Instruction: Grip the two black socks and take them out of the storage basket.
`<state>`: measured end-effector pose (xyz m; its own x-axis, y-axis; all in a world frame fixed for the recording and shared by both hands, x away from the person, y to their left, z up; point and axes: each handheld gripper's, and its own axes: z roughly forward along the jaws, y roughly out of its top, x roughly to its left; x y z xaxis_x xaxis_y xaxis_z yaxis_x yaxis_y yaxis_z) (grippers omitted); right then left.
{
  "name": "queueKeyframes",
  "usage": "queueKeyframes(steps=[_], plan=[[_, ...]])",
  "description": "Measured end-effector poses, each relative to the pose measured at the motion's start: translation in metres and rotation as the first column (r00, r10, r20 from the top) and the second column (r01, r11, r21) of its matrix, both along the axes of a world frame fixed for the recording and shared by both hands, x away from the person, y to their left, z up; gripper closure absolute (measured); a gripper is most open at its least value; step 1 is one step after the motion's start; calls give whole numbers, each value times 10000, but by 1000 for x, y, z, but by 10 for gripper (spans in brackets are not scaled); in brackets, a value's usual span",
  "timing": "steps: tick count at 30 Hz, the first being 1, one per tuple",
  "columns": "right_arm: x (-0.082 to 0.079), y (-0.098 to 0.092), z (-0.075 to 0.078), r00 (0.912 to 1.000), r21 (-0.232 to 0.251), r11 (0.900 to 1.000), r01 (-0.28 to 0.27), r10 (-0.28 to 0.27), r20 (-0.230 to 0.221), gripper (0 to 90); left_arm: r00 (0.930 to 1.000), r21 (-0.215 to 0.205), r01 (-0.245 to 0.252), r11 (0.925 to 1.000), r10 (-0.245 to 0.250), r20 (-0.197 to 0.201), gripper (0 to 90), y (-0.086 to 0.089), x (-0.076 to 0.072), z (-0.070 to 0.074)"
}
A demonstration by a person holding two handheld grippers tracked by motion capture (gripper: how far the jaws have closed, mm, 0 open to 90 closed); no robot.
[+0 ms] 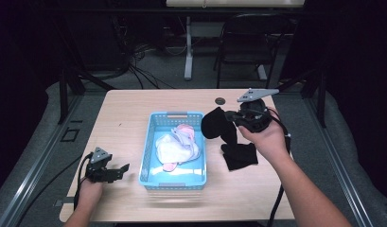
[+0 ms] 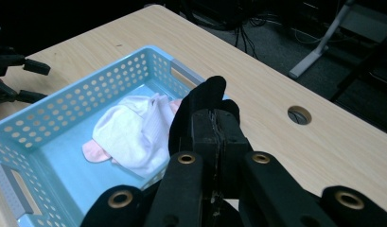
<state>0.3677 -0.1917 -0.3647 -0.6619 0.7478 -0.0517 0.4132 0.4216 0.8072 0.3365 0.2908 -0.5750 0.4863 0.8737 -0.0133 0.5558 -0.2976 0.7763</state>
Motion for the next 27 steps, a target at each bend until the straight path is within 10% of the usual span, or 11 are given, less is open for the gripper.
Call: queueKeyframes(steps=[15,27], plan=[[-7,-29,-32,9965,275,9971,703,-690,-474,886,10000,6,10,10000,-10,-11,151,0,0,0],[-1,-33,-89,9845,344,9934,1097,-1038,-1414,886,10000,26,22,10000,-22,-21,151,0,0,0]])
